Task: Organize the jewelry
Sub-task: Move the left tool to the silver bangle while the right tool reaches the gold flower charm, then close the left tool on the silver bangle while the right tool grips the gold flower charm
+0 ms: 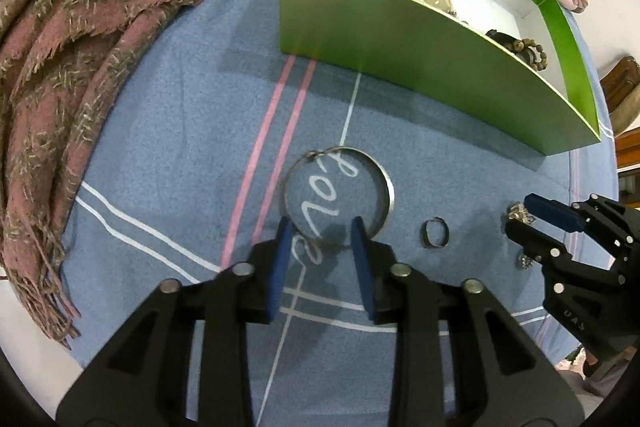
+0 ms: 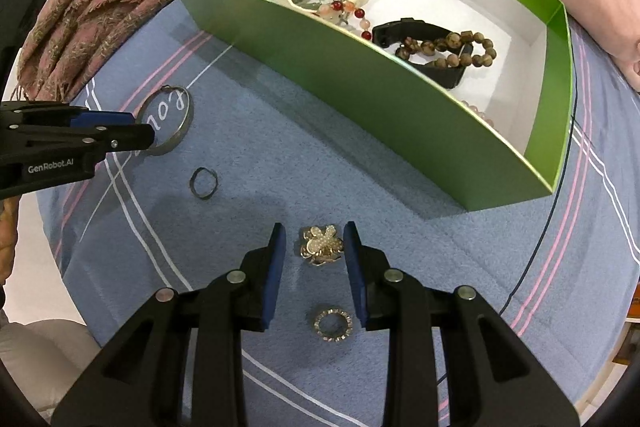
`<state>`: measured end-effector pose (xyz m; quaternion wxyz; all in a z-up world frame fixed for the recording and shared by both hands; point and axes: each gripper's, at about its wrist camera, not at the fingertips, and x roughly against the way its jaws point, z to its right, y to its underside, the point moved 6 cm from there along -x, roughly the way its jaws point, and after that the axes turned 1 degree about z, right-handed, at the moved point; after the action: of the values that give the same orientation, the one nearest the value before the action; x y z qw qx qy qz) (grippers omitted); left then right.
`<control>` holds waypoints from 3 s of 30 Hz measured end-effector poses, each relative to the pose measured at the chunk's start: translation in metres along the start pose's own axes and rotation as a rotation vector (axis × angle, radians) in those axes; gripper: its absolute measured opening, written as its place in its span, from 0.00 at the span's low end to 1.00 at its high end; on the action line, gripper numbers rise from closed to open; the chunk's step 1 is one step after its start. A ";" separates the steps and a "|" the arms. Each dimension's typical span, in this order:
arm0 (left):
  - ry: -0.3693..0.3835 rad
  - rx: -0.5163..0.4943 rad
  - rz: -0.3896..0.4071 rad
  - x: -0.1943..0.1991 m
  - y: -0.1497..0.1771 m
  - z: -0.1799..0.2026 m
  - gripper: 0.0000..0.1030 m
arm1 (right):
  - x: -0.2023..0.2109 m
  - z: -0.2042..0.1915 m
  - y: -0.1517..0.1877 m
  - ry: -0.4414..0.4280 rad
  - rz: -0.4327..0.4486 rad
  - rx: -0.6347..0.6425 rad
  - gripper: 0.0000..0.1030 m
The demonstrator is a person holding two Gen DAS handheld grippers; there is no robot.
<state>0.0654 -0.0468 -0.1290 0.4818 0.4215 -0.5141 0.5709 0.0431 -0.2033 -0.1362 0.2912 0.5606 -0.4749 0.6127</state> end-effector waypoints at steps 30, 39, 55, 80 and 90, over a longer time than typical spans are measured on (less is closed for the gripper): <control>0.021 -0.012 -0.013 0.004 0.017 -0.005 0.17 | -0.004 -0.001 0.006 -0.006 -0.003 -0.005 0.29; 0.025 -0.008 -0.010 -0.003 0.007 -0.013 0.03 | -0.007 -0.004 0.008 -0.019 -0.002 0.003 0.29; 0.007 -0.014 -0.010 -0.001 0.009 -0.014 0.06 | -0.004 0.002 0.008 -0.041 0.007 -0.001 0.20; -0.079 -0.065 -0.035 -0.011 0.019 0.007 0.06 | -0.002 0.004 0.009 -0.043 0.013 -0.023 0.19; -0.059 -0.037 -0.020 -0.005 0.018 0.013 0.03 | 0.003 0.004 0.008 -0.043 0.024 -0.026 0.19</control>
<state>0.0480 -0.0601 -0.1357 0.4798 0.4345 -0.5343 0.5436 0.0368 -0.2101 -0.1360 0.2810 0.5642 -0.4957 0.5975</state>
